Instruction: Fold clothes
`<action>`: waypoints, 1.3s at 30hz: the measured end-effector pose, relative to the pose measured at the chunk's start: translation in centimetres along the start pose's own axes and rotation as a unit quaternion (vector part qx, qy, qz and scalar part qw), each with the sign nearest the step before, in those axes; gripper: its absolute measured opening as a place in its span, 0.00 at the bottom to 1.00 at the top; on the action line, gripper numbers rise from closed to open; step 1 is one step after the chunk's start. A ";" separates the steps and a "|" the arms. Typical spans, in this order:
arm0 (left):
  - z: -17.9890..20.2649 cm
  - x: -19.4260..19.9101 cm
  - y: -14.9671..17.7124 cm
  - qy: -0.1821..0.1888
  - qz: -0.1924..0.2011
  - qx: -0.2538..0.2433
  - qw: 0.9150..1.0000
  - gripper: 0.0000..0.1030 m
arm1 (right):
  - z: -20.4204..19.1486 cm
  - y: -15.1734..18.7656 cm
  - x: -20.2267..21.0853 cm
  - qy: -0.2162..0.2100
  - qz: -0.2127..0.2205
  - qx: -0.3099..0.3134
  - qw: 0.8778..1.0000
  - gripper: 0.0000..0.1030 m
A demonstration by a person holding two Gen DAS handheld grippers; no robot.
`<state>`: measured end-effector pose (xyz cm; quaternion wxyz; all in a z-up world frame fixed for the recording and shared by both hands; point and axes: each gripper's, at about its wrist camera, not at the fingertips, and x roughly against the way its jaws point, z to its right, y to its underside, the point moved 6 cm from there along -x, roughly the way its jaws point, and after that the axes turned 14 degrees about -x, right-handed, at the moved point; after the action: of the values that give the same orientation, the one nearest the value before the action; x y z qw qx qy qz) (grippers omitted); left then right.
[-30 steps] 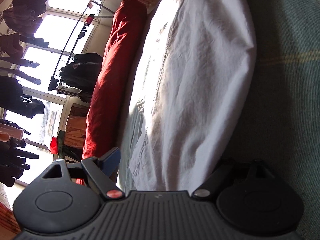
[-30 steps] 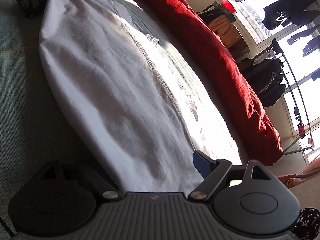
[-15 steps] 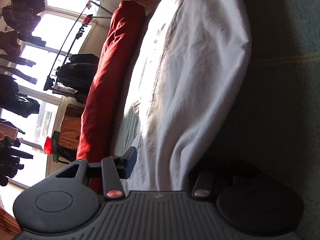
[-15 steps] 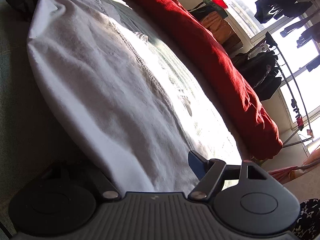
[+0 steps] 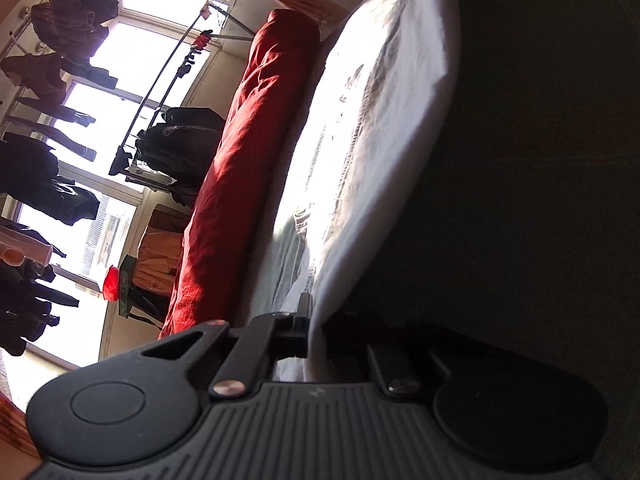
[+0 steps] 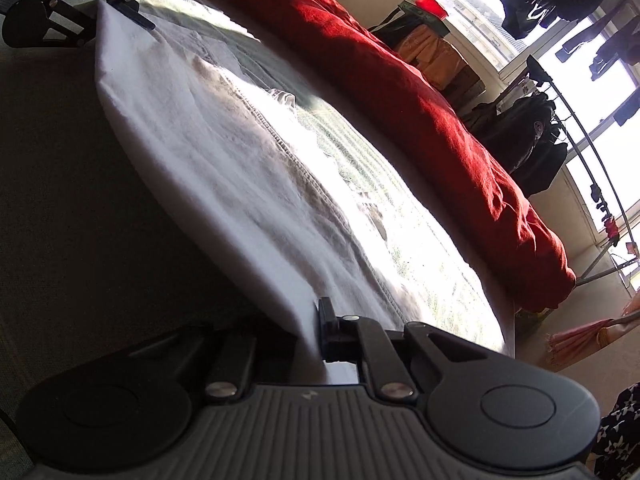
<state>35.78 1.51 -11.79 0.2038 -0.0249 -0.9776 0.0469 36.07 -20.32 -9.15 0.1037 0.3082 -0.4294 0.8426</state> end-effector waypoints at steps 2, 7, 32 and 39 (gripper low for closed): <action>-0.8 0.7 0.0 -0.009 0.000 0.005 1.000 0.03 | 0.5 -0.7 0.9 0.007 0.010 -0.007 1.000 0.08; -1.7 3.0 0.1 -0.021 0.000 0.006 1.000 0.03 | 1.0 -1.8 3.3 0.014 0.026 -0.014 0.999 0.05; 3.6 9.1 1.2 0.043 -0.026 -0.034 0.998 0.11 | -2.9 3.7 10.3 -0.021 -0.023 0.000 1.000 0.32; 5.3 5.2 1.8 0.060 -0.033 -0.056 0.996 0.57 | -4.1 4.8 6.2 -0.019 -0.045 0.025 0.999 0.54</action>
<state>28.90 3.22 -14.76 0.2622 -0.0069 -0.9648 -0.0166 27.34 -20.55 -10.38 0.1256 0.3456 -0.3963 0.8413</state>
